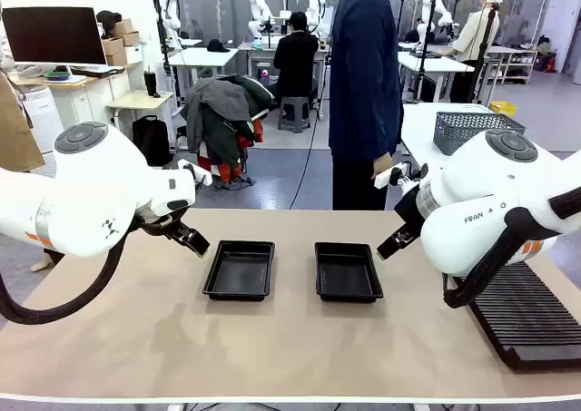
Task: Inspect and transfer BCBs to ESD trays.
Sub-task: Pick up the Blank PCB from the PCB Rack and place it in the left ESD tray.
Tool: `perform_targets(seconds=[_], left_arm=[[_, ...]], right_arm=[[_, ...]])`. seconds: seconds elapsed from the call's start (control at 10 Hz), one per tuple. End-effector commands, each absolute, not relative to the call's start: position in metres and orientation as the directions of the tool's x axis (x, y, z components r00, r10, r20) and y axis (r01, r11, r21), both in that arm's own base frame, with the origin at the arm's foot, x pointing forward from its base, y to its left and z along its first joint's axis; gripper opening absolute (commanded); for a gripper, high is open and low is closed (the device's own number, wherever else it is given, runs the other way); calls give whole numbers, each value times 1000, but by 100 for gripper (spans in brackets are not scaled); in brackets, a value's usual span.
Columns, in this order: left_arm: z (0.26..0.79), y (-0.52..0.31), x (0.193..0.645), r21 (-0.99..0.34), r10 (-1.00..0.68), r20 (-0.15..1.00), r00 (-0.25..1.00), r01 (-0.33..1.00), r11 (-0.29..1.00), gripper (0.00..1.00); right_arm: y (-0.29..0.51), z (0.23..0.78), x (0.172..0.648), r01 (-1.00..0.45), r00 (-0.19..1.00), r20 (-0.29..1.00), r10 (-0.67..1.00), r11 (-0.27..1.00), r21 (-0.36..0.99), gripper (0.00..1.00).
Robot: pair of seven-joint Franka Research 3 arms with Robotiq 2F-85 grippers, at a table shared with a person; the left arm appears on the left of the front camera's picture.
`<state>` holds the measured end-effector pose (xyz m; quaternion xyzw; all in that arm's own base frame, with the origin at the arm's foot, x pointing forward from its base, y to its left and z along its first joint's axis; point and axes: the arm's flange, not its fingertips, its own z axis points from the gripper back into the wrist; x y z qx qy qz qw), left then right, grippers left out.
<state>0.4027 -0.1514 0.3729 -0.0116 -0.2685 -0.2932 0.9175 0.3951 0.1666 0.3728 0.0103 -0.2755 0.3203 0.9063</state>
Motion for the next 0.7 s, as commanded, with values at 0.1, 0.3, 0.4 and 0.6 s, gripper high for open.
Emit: perform_targets(seconds=[0.1,0.3,0.4,0.6], left_arm=[[373,-151,403,136,-532,499,684,544,828,100],[373,-151,403,136,-532,499,684,544,828,100],[373,-151,403,136,-532,499,684,544,828,100],[373,-151,403,136,-532,499,684,544,828,100]], right_arm=[[167,373,395,-586,643,506,575,795,-158,100],[167,373,395,-586,643,506,575,795,-158,100],[167,373,395,-586,643,506,575,795,-158,100],[167,373,395,-586,643,506,575,795,-158,100]])
